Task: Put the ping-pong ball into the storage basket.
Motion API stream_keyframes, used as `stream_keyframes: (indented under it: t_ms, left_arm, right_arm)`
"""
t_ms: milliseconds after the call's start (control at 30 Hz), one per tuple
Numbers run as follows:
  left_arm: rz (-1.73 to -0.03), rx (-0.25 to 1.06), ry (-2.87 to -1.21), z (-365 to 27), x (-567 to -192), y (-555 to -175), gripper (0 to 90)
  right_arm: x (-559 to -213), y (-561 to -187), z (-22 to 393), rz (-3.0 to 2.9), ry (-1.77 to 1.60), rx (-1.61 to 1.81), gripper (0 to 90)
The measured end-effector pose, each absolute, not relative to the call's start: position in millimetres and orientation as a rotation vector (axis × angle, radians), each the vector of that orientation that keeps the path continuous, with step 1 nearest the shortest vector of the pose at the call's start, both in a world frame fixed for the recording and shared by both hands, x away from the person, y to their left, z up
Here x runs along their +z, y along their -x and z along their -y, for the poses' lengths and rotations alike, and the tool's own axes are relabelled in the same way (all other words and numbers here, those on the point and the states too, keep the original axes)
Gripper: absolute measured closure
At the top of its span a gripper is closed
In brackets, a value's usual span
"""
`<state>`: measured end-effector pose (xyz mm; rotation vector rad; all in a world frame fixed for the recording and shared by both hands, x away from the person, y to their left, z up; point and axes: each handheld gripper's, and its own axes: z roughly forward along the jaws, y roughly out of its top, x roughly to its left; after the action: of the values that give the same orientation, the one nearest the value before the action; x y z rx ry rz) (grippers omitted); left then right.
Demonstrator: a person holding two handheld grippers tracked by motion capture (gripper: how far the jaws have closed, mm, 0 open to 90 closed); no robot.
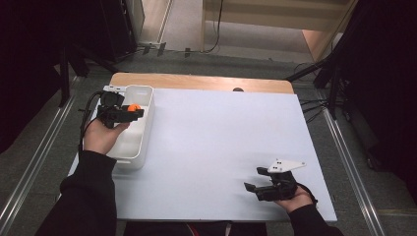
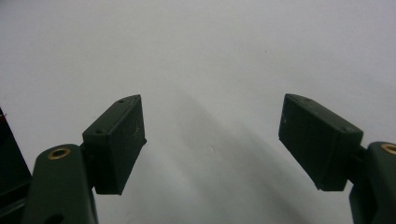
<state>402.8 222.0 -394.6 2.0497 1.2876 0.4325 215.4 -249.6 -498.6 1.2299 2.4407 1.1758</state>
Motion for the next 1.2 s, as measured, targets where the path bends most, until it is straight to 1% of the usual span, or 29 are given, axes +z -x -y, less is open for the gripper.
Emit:
stream_keyframes:
  t_ms: [400, 800, 933, 1200]
  left_arm:
    - [-1.311, 0.446, -2.039, -225, -405, -407, 50.1]
    - [-1.36, 0.426, -2.041, -226, -414, -412, 50.0]
    - [-1.37, 0.42, -2.045, -225, -416, -413, 47.7]
    - [-1.369, 0.424, -2.046, -223, -417, -413, 47.6]
  right_arm:
    - [-499, -215, 250, -2.441, -1.229, 1.176, 21.5]
    - [-499, -215, 250, -2.44, -1.23, 1.177, 21.5]
    - [-499, -215, 250, -2.441, -1.23, 1.177, 21.5]
    - [-499, -215, 250, -2.441, -1.228, 1.177, 21.5]
